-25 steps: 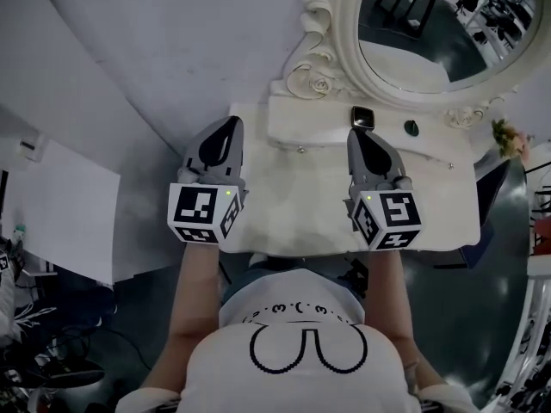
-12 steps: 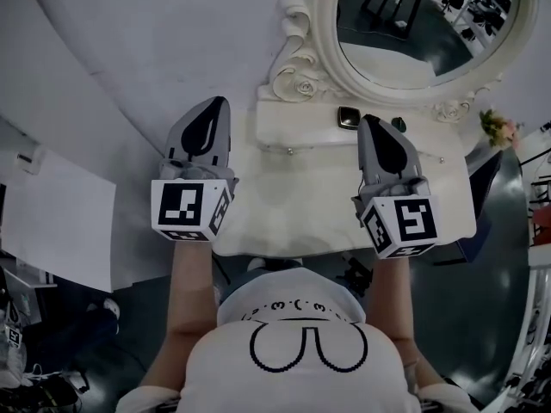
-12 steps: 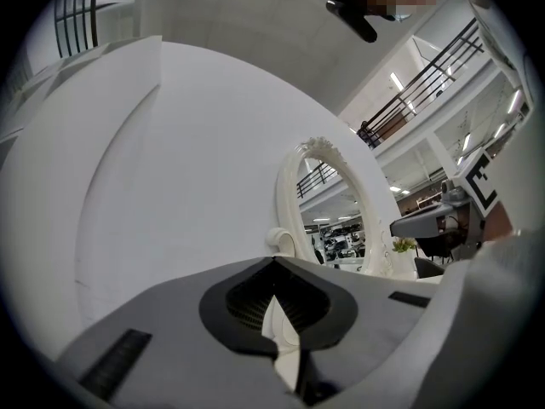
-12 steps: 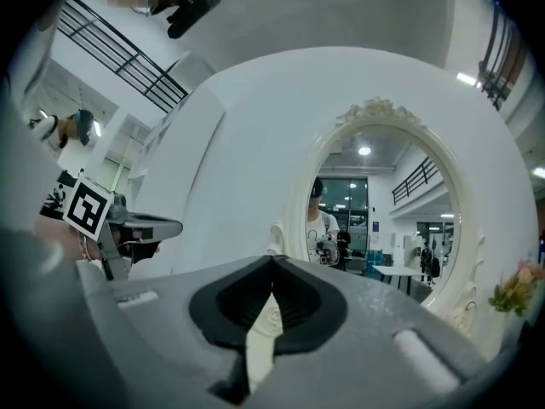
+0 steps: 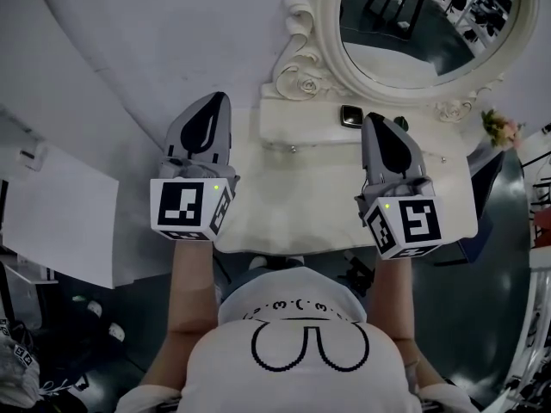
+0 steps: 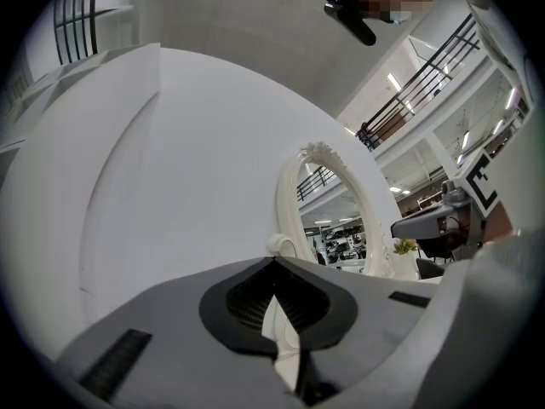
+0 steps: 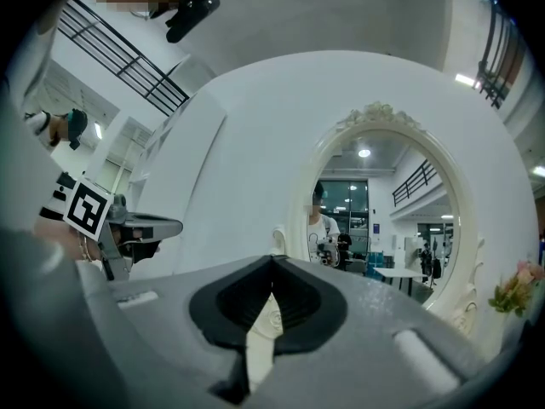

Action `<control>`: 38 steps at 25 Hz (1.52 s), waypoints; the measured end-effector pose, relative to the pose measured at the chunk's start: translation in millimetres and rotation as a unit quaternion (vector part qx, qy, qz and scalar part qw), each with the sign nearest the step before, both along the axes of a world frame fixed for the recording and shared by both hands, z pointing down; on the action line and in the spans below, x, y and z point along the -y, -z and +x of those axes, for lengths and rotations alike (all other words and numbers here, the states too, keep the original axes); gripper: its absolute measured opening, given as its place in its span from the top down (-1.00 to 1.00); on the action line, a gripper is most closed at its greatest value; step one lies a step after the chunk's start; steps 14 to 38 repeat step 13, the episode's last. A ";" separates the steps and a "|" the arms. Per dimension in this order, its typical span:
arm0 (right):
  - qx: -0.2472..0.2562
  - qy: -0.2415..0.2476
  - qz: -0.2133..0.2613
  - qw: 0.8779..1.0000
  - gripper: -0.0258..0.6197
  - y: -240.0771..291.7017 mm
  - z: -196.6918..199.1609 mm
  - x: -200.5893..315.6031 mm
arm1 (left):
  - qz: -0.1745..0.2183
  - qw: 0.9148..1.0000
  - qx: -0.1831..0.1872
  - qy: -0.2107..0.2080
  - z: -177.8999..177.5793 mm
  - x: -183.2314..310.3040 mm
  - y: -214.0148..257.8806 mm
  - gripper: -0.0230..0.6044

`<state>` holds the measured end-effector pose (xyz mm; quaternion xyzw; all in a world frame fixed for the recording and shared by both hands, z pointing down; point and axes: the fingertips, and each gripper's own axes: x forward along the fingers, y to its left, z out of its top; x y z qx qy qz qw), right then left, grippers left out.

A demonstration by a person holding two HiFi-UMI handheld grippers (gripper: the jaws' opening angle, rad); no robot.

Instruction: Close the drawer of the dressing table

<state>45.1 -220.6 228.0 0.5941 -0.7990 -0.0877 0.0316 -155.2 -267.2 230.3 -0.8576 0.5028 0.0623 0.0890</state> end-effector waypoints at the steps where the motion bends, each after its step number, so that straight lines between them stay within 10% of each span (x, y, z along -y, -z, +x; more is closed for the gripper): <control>1: 0.000 0.000 0.000 1.000 0.92 0.1 -0.5 -0.6 | 0.000 1.000 0.000 0.000 -0.5 -0.7 -0.3 0.94; 38: -0.001 0.001 -0.005 1.000 0.92 -1.1 -3.5 -3.8 | -0.001 1.000 0.000 -0.007 -2.3 -3.5 0.5 0.94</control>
